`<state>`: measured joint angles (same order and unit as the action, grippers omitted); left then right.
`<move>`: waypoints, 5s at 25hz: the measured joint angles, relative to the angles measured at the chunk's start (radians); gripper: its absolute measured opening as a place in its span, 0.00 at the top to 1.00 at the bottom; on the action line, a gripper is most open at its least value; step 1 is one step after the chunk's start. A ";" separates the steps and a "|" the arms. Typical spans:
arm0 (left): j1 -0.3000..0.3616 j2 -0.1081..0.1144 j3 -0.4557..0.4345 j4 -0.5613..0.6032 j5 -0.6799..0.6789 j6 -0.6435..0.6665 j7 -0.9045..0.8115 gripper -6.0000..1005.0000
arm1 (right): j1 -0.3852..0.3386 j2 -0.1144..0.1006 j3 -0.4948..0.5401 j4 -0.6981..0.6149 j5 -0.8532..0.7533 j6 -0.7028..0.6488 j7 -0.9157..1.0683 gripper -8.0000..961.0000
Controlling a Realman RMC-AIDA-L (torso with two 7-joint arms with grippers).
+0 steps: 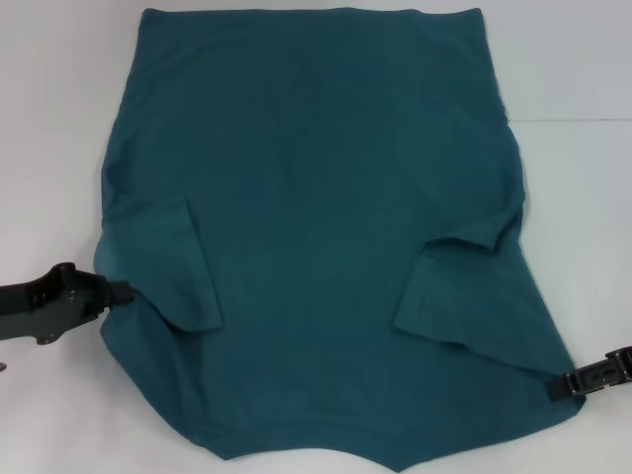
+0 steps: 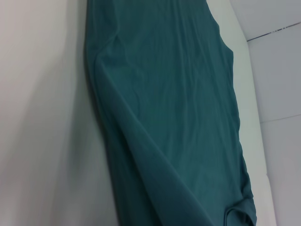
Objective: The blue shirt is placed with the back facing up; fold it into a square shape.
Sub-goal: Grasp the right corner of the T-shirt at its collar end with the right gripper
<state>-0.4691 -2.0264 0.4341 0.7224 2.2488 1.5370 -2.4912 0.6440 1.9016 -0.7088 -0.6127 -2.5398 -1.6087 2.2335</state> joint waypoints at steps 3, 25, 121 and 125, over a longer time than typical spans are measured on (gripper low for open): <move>0.001 -0.001 0.000 -0.001 0.001 0.000 0.000 0.97 | 0.004 0.006 0.000 0.000 -0.009 0.002 0.002 0.11; 0.001 0.003 0.000 -0.018 0.002 0.000 0.003 0.97 | 0.041 0.038 0.000 -0.006 -0.011 -0.023 0.018 0.11; 0.000 0.005 -0.008 -0.028 -0.003 -0.042 0.003 0.97 | 0.056 0.015 -0.063 -0.013 -0.048 0.005 0.098 0.29; 0.000 0.006 -0.008 -0.028 -0.003 -0.043 0.003 0.97 | 0.063 0.019 -0.064 -0.009 -0.048 0.008 0.098 0.29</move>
<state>-0.4694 -2.0205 0.4262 0.6948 2.2457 1.4943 -2.4881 0.7067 1.9204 -0.7728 -0.6218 -2.5880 -1.6012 2.3317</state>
